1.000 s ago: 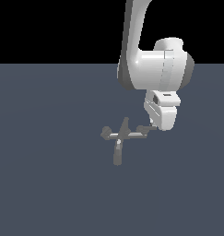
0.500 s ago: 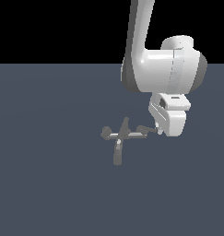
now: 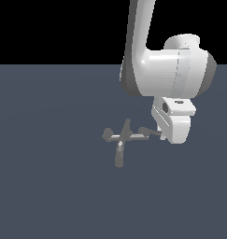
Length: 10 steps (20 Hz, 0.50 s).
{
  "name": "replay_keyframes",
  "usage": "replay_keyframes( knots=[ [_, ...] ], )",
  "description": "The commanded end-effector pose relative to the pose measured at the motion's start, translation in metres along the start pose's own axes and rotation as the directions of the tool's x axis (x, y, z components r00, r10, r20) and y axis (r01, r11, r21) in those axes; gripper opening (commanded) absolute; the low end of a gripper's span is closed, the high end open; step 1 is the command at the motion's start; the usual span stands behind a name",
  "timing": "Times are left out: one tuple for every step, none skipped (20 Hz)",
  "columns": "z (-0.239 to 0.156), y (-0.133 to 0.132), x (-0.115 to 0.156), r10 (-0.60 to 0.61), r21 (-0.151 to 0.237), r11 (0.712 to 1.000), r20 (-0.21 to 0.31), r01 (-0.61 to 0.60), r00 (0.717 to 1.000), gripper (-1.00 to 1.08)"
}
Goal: Turn on the faucet by rotating a designated handle.
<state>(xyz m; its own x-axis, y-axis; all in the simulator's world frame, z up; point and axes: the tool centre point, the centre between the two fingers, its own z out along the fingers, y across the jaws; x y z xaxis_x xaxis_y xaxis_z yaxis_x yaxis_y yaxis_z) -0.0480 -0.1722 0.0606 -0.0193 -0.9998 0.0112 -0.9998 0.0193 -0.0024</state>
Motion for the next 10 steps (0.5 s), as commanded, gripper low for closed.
replay_keyframes(
  knots=[
    [0.000, 0.003, -0.031, -0.041, -0.002, 0.999, 0.011, 0.041, 0.999, -1.00],
    [0.000, 0.003, -0.031, -0.041, -0.002, 0.999, 0.011, 0.041, 0.999, -1.00],
    [0.001, 0.006, -0.001, 0.008, -0.002, 1.000, 0.000, -0.008, 1.000, -1.00],
    [0.001, 0.005, -0.008, 0.002, -0.002, 1.000, 0.001, -0.002, 1.000, -1.00],
    [0.000, 0.004, -0.016, -0.004, -0.002, 1.000, 0.002, 0.004, 1.000, -1.00],
    [0.000, 0.003, -0.024, -0.010, -0.002, 1.000, 0.004, 0.010, 1.000, -1.00],
    [0.000, 0.002, -0.032, -0.015, -0.002, 1.000, 0.005, 0.015, 1.000, -1.00],
    [0.000, 0.002, -0.040, -0.021, -0.002, 1.000, 0.006, 0.021, 1.000, -1.00],
    [0.000, 0.001, -0.047, -0.027, -0.002, 1.000, 0.008, 0.027, 1.000, -1.00],
    [-0.001, 0.000, -0.055, -0.033, -0.002, 0.999, 0.009, 0.033, 0.999, -1.00]
  ],
)
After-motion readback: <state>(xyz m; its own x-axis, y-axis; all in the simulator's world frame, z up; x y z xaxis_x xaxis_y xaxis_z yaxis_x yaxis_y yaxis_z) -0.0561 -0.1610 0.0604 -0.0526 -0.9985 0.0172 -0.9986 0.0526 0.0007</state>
